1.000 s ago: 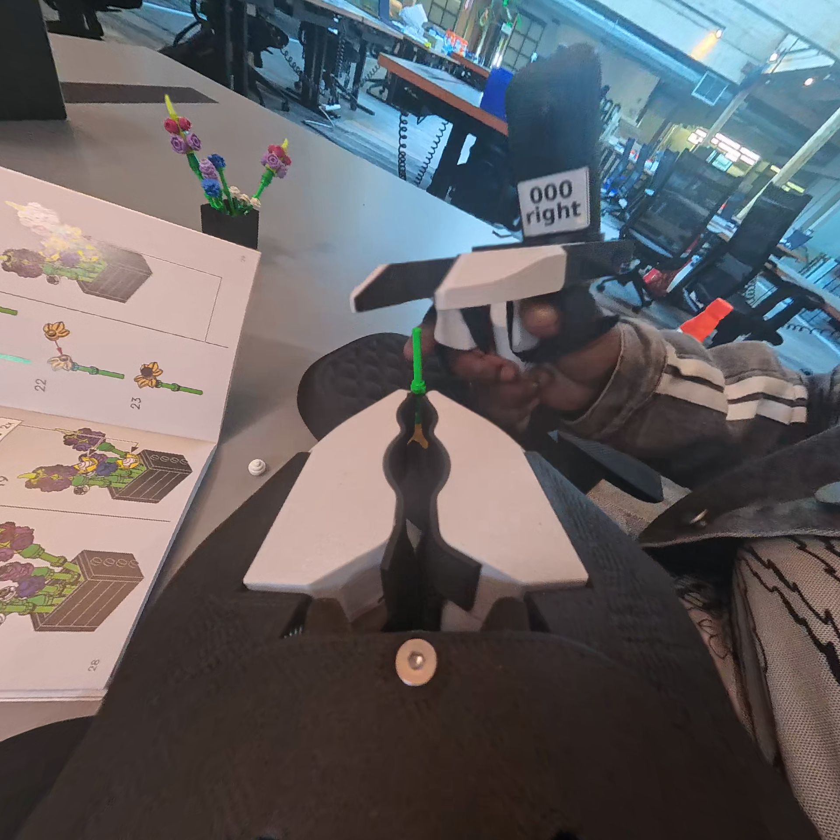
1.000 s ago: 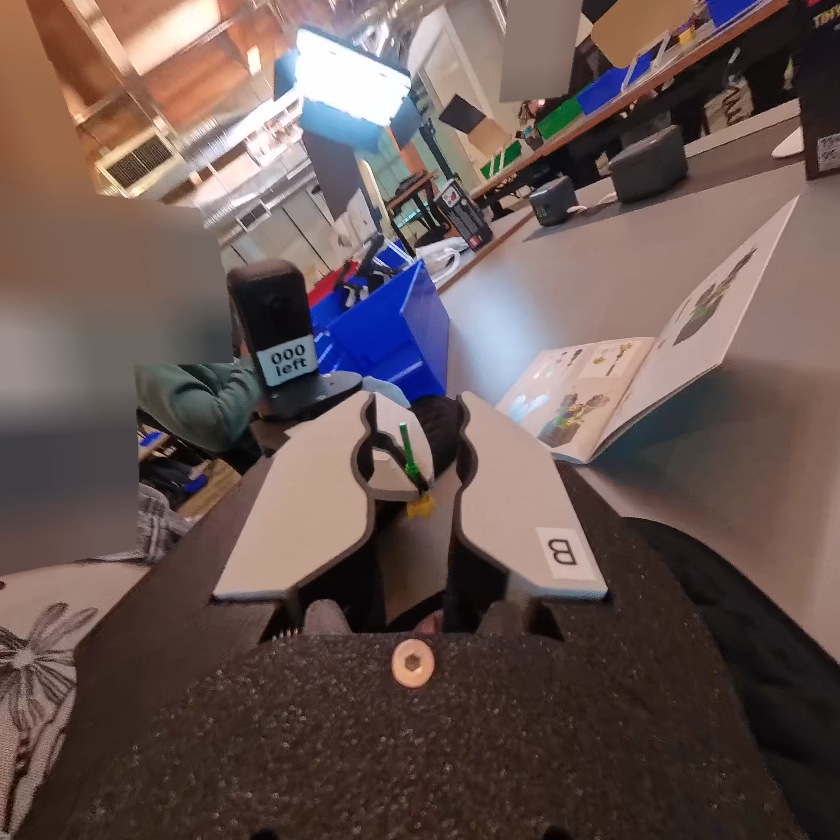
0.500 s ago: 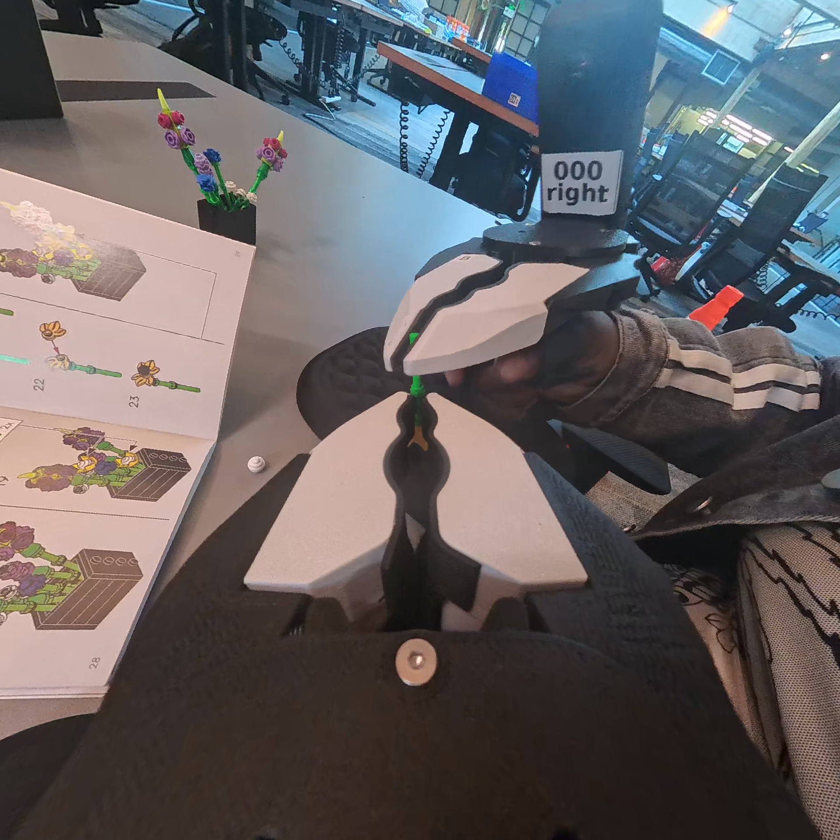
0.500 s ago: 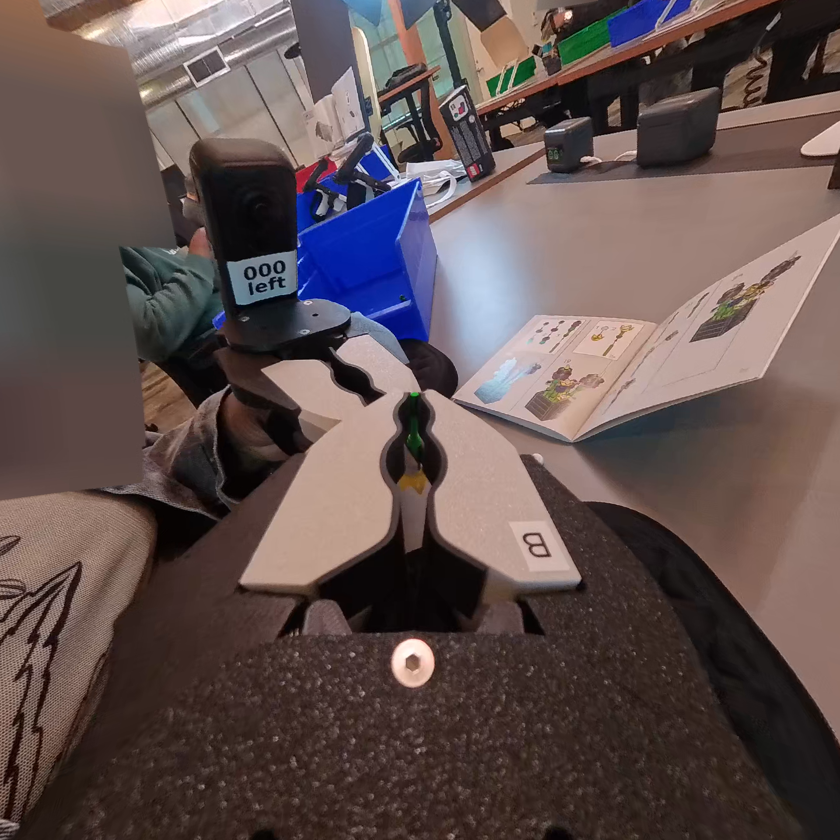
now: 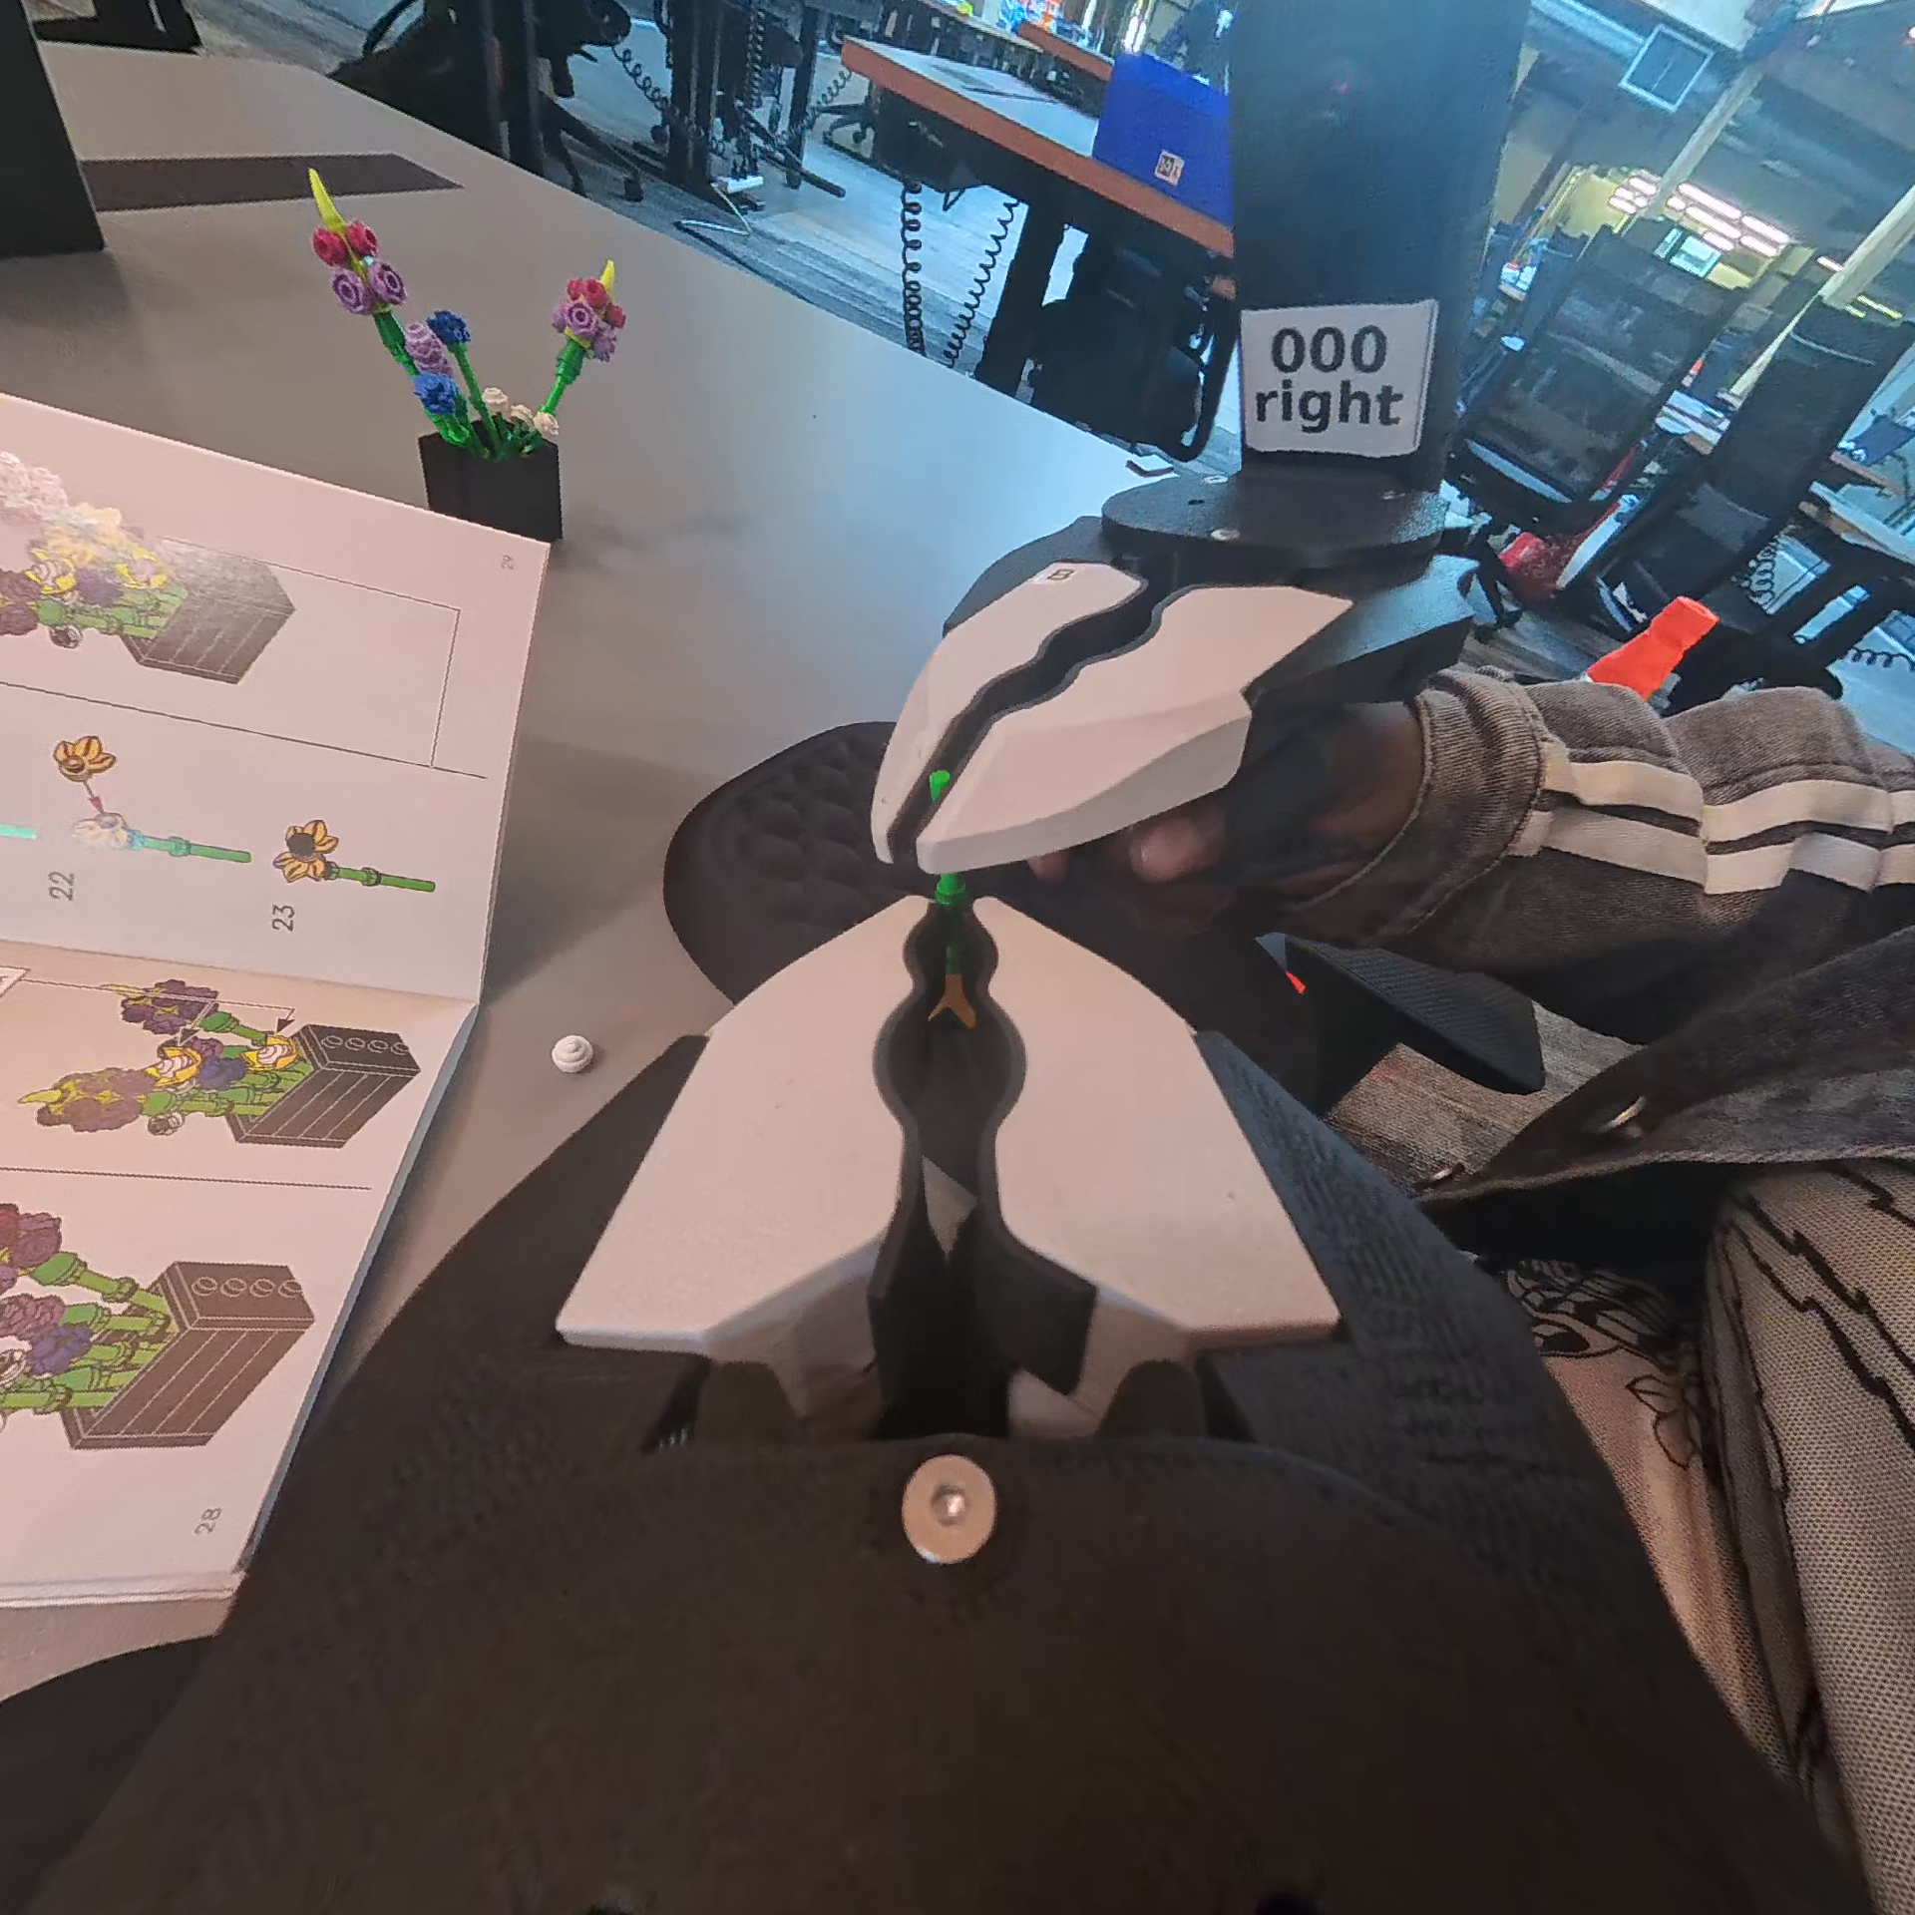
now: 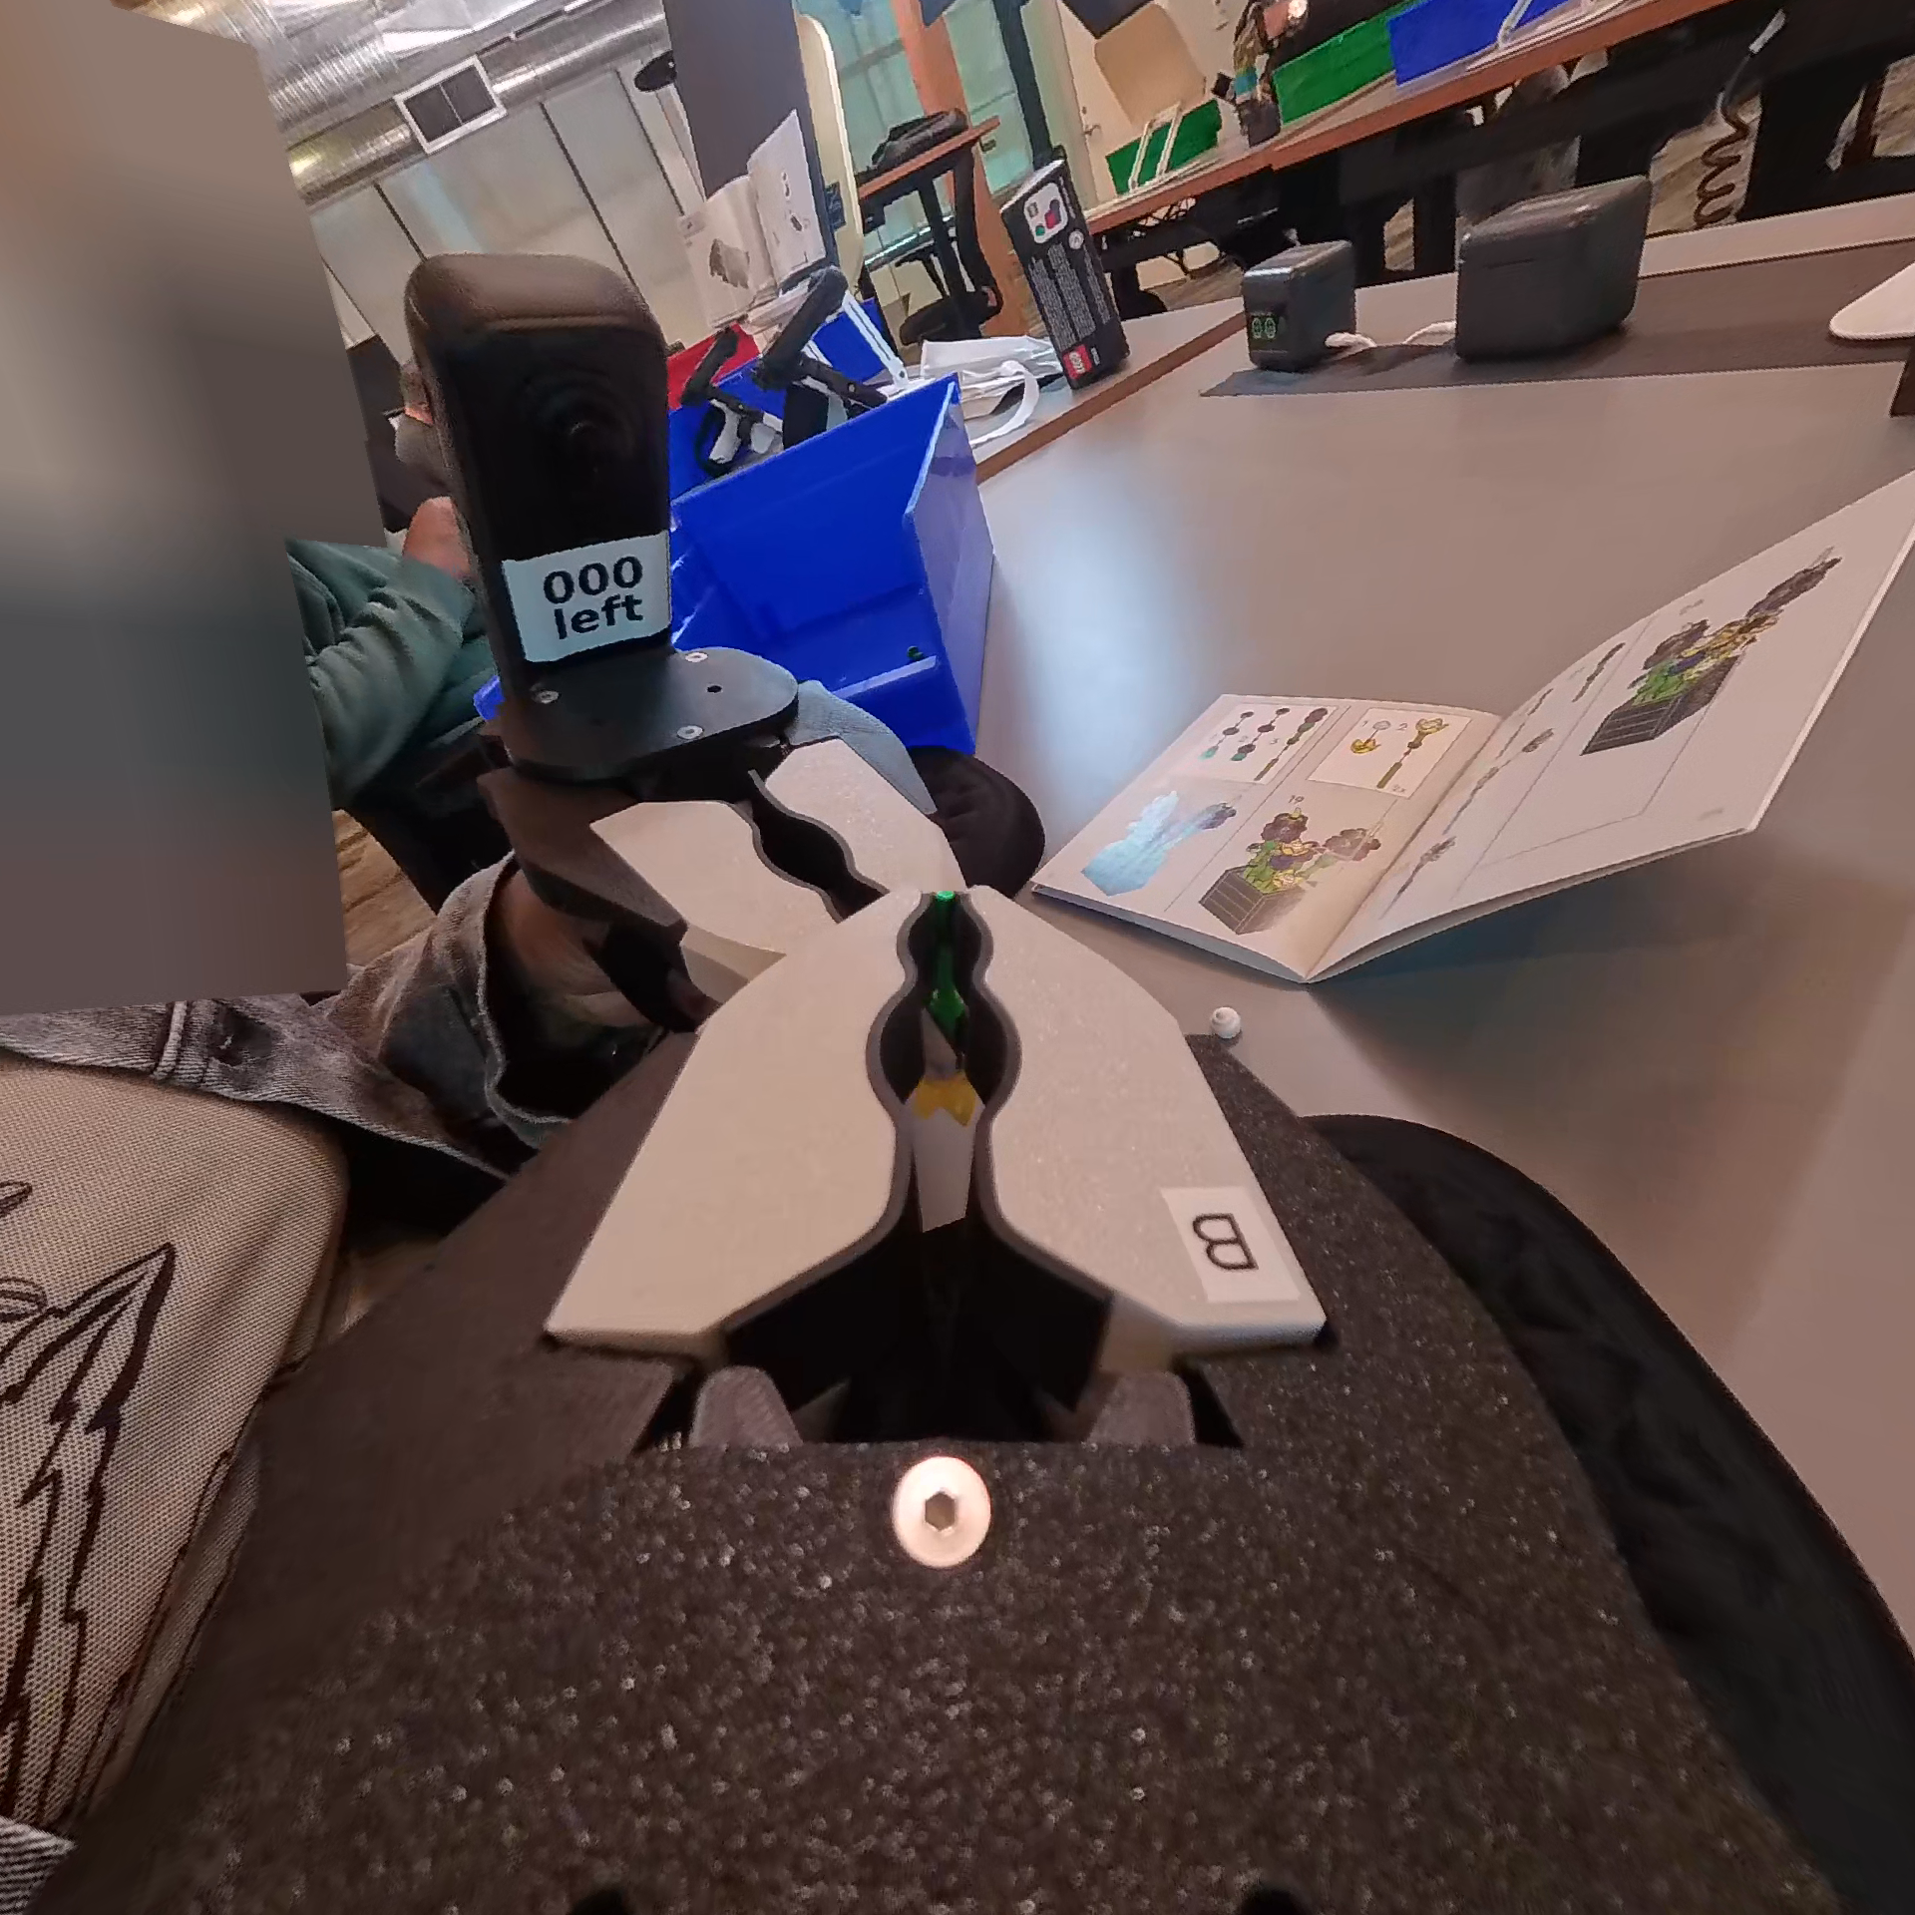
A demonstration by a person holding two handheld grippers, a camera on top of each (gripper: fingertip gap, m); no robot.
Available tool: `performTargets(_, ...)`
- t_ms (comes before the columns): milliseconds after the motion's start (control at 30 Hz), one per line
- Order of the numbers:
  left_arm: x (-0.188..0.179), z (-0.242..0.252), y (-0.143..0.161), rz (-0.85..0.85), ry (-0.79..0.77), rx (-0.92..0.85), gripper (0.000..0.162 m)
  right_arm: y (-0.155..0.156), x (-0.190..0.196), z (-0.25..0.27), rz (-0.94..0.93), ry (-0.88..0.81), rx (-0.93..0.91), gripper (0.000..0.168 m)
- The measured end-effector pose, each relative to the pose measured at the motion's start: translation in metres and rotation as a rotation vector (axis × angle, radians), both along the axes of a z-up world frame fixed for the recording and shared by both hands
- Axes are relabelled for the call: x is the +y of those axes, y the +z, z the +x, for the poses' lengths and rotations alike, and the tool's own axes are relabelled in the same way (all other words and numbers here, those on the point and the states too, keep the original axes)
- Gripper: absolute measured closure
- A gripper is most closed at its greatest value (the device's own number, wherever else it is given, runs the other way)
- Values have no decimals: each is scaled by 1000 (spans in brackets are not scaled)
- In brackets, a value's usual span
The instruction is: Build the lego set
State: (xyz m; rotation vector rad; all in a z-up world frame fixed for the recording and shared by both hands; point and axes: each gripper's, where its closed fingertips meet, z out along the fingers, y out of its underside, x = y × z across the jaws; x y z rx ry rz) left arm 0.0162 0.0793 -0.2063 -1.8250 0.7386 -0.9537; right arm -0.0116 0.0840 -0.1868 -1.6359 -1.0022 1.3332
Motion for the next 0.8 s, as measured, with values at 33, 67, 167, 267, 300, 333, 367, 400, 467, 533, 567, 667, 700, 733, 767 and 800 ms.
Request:
performTargets(33,0,0,0,0,-1,2,162,0,0,0,0,2,-2,164)
performTargets(67,0,0,0,1,-3,3,162,0,-1,0,-2,4,-2,164)
performTargets(167,-1,0,0,2,-3,6,162,-1,-1,0,3,5,-7,164)
performTargets(267,-1,1,-1,2,-5,7,162,-1,-2,0,13,1,-11,164)
performTargets(300,-1,1,-1,2,-7,7,162,-1,-2,0,11,3,-11,164)
performTargets(333,-1,1,-1,0,-8,8,162,-2,-2,0,7,6,-12,164)
performTargets(367,-1,1,-1,1,-7,8,162,-2,-2,0,3,6,-10,164)
performTargets(400,-1,1,-1,-1,-5,9,162,-2,-2,-1,3,3,-9,165)
performTargets(467,-1,0,0,3,-7,0,162,2,0,0,-11,6,24,164)
performTargets(533,-1,1,2,17,-3,-1,162,7,2,4,-112,42,100,165)
performTargets(567,-1,1,1,16,-1,4,162,10,5,5,-145,39,134,154)
performTargets(667,-1,2,1,12,-3,7,161,12,6,7,-124,21,154,153)
performTargets(700,0,2,1,9,-5,5,162,11,4,6,-104,23,133,157)
performTargets(733,0,3,1,7,-8,2,162,9,3,4,-84,24,109,163)
performTargets(767,0,3,1,4,-10,3,161,7,2,2,-65,15,92,165)
performTargets(800,0,2,1,6,-11,-1,162,7,2,2,-52,8,90,165)
